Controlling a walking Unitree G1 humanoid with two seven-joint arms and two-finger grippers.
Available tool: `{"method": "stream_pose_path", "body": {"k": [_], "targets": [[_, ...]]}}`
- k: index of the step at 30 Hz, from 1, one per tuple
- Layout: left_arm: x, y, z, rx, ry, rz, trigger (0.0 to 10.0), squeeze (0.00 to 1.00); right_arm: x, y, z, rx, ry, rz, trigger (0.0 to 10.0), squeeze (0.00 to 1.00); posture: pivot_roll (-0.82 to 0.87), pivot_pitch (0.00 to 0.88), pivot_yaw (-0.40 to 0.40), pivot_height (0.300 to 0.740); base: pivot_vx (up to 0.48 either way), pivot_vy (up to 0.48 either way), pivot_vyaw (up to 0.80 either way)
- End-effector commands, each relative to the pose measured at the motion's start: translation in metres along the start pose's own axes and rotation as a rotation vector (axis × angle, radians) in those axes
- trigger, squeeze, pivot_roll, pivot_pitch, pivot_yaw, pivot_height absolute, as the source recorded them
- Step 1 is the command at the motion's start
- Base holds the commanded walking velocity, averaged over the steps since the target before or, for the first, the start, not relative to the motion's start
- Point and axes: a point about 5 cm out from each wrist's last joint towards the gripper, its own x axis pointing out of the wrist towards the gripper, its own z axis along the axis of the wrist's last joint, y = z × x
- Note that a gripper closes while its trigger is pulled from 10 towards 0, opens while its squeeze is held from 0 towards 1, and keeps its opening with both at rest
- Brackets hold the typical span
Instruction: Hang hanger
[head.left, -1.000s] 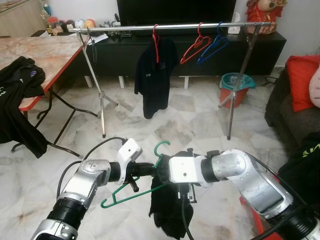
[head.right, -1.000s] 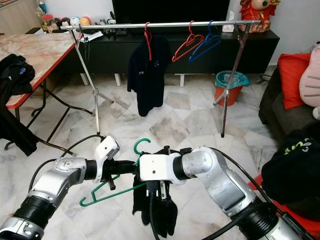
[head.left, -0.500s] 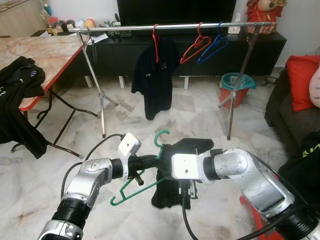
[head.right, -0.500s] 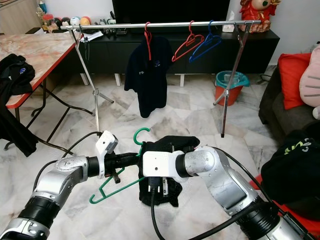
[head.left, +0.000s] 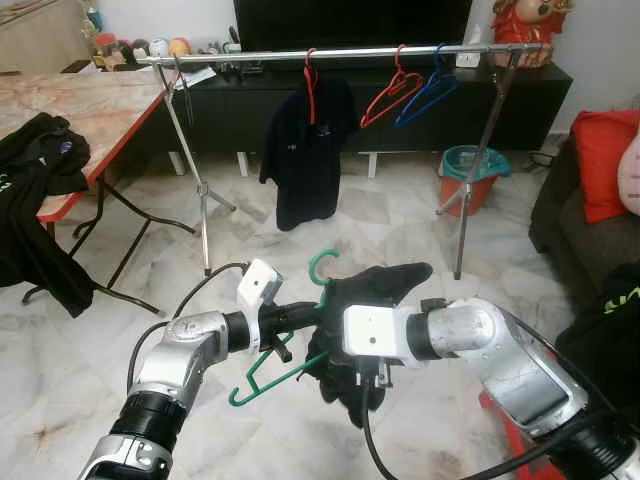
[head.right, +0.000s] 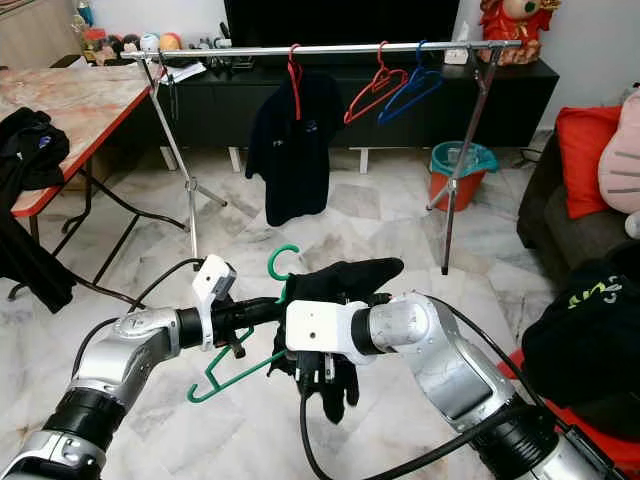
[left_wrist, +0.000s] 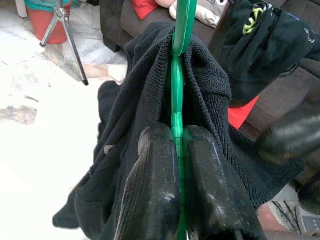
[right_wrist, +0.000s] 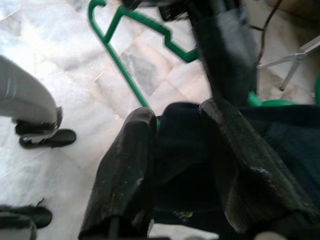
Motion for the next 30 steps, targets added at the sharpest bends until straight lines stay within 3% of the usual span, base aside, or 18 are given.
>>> {"method": "stream_pose_path", "body": {"k": [1, 12, 16, 24, 30], "targets": [[-0.001, 0.003, 0.012, 0.015, -0.059, 0.003, 10.0, 0.00, -0.007, -0.010, 0.008, -0.020, -0.025, -0.063, 10.0, 1.00, -0.04, 0.000, 0.038, 0.740, 0.000, 0.000, 0.00], [0.000, 0.004, 0.012, 0.011, -0.062, 0.008, 10.0, 0.00, -0.015, -0.015, 0.012, -0.020, -0.042, -0.142, 10.0, 1.00, -0.04, 0.000, 0.036, 0.740, 0.000, 0.000, 0.00], [0.000, 0.004, 0.011, 0.008, -0.063, 0.010, 10.0, 0.00, -0.027, -0.017, 0.012, -0.020, -0.033, -0.194, 10.0, 1.00, -0.04, 0.000, 0.034, 0.740, 0.000, 0.000, 0.00], [-0.002, 0.004, 0.010, 0.007, -0.061, 0.013, 10.0, 0.00, -0.044, -0.014, -0.005, 0.024, 0.019, -0.235, 10.0, 1.00, -0.04, 0.000, 0.035, 0.740, 0.000, 0.000, 0.00], [-0.005, 0.004, 0.008, 0.006, -0.053, 0.000, 10.0, 0.00, -0.062, -0.027, -0.028, 0.041, 0.077, -0.366, 10.0, 1.00, -0.05, 0.000, 0.042, 0.740, 0.000, 0.000, 0.00]]}}
